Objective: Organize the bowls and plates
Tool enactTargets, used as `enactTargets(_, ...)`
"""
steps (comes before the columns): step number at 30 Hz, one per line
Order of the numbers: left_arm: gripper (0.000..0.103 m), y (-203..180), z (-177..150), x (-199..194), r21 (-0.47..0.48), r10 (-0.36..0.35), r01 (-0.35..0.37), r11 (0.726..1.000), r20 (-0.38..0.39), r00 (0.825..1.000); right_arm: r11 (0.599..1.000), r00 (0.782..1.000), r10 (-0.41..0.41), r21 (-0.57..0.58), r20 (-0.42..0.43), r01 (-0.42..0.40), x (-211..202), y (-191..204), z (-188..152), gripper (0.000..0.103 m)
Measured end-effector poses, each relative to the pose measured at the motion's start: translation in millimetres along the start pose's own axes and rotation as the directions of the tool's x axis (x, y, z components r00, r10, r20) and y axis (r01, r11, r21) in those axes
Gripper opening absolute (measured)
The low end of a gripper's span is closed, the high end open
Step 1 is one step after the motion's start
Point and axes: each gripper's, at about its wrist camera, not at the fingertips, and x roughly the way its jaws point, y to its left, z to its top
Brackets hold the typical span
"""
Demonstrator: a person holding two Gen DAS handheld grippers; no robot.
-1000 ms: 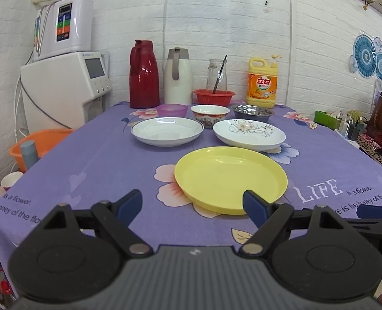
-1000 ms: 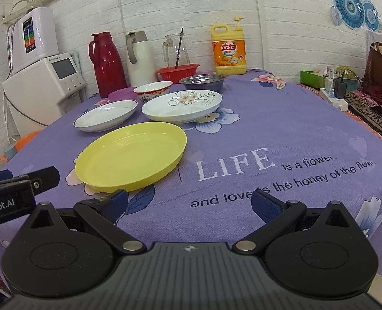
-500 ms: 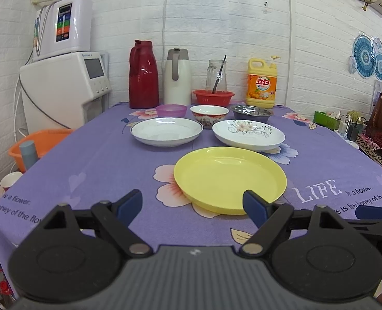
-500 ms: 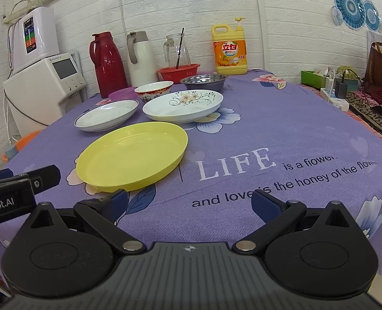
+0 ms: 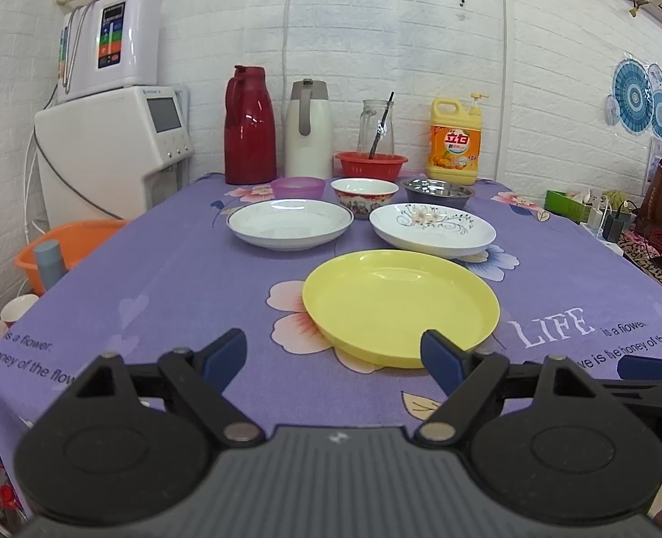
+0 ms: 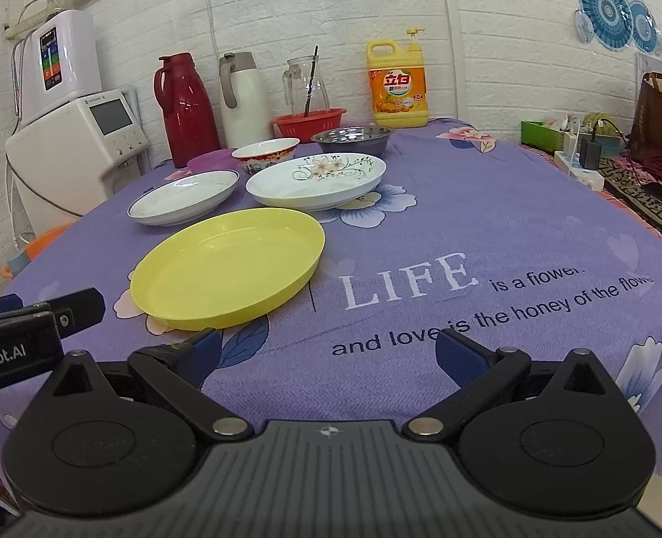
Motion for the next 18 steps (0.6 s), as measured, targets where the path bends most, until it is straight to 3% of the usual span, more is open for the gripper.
enactTargets(18,0.083,2.7,0.0,2.9,-0.005,-0.02,0.02,1.0,-0.003,1.0,1.0,1.0,0.001,0.004,-0.003,-0.001,1.3,-2.2,-1.1,0.103)
